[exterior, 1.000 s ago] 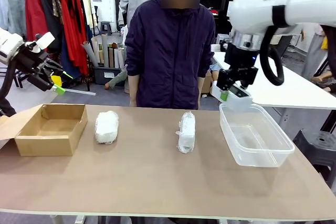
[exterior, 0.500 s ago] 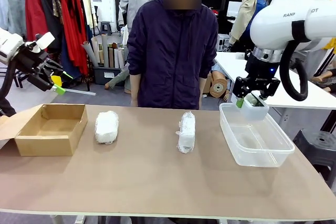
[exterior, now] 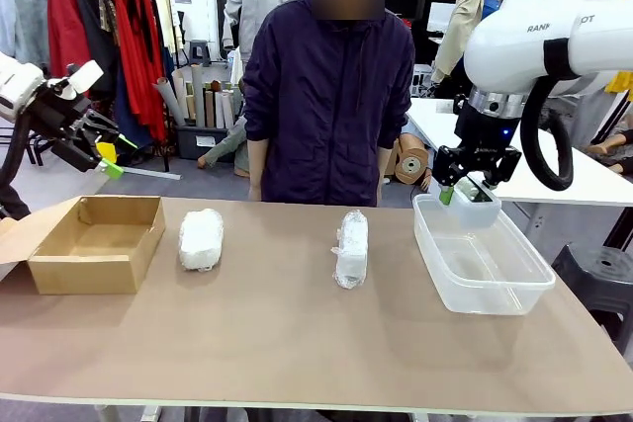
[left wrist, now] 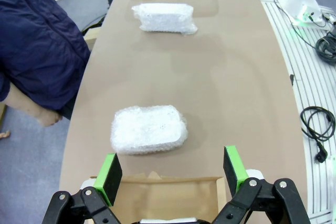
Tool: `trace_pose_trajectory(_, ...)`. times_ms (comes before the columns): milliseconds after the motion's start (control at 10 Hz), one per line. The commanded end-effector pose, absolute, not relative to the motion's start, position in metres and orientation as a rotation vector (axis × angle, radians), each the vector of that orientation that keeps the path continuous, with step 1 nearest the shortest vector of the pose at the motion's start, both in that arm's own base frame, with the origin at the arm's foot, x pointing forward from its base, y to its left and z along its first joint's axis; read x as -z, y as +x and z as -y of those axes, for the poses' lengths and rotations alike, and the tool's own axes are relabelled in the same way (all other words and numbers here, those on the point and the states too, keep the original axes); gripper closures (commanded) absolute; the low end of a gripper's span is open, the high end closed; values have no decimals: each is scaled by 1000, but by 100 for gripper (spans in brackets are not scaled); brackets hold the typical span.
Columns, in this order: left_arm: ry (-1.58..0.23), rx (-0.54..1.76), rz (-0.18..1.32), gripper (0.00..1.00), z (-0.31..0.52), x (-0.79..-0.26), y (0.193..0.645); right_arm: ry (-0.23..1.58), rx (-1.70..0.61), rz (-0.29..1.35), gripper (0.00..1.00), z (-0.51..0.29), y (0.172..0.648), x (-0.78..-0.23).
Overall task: Separate and place wrapped and unwrapped clocks.
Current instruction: If the picked Digital clock is wrapped, place it in the Package Box ; if not, place it in the Organizing box.
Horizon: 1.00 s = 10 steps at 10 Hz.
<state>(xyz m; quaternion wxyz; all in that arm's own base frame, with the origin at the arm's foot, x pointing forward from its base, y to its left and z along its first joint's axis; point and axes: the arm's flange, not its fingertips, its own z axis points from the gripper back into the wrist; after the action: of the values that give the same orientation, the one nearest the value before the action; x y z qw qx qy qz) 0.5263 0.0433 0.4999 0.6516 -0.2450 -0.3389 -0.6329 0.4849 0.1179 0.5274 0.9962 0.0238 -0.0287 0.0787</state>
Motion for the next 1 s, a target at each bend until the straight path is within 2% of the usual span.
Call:
trace_pose_trajectory(0,-555,1443,767,0,-42,-501,522,53,-109,36,100,-121,515,-523)
trace_pose_trajectory(200,-555,1443,767,0,-42,-501,522,47,-17,31,100,-116,557,-499)
trace_pose_trajectory(500,-555,1443,767,0,-42,-501,522,23,31,48,100,-97,584,-469)
trace_pose_trajectory(900,-555,1443,767,0,-42,-501,522,20,80,-39,100,-63,587,-425)
